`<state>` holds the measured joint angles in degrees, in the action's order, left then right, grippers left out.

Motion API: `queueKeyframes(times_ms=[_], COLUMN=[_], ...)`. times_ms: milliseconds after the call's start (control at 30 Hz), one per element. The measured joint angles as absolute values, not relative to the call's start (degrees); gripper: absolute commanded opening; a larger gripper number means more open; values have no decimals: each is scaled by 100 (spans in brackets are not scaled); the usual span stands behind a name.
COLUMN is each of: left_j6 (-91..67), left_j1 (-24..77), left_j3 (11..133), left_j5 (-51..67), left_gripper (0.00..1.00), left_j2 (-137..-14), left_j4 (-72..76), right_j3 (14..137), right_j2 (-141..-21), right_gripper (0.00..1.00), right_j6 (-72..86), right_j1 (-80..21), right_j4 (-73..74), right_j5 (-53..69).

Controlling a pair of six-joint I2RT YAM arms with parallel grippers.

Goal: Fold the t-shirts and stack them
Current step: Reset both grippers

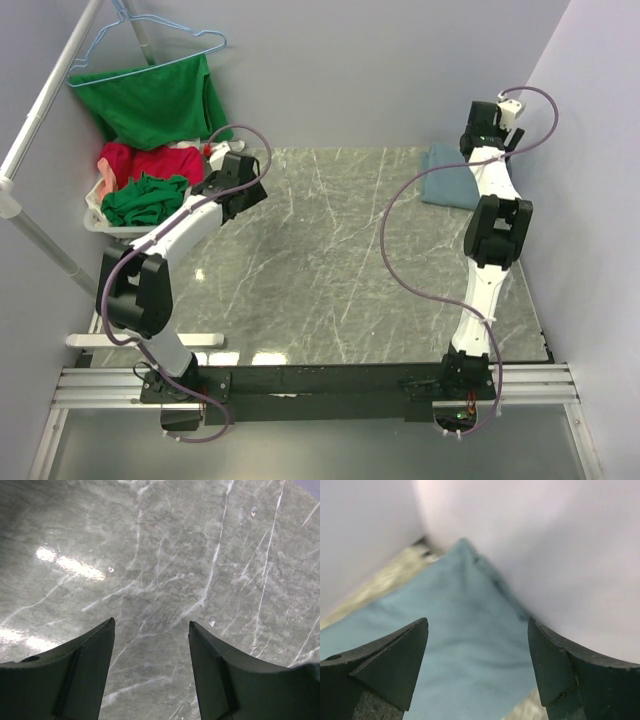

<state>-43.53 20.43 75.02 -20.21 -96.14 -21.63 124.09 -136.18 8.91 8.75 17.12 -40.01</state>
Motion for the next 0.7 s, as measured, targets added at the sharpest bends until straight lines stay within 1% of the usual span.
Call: queueKeyframes(times_ms=[167,267,533,700], left_j6=[-4353,-4348,-4252,-4171], left_j1=[2047,2045,2047,2062], left_j3=[7502,7502,7214,7011], left_j5=[-2196,-2252,-2180,-2073], left_gripper=[66,66,66,66], left_j2=[-9430,-9299,-8604,-8294], left_j4=[-2261,-2349,-2342,-2342], right_j3=[11946,11458,9249,8075], right_j2=[-12862,-12466,-11161,-9953], right_gripper=[86,86,85,83], right_j6=[1389,1594,1712,1846], right_j1=[576,298,-934,-1667], right_j4=[2043,2117,2121,2095], right_j5=[-3238,-2801,-2036,-1441])
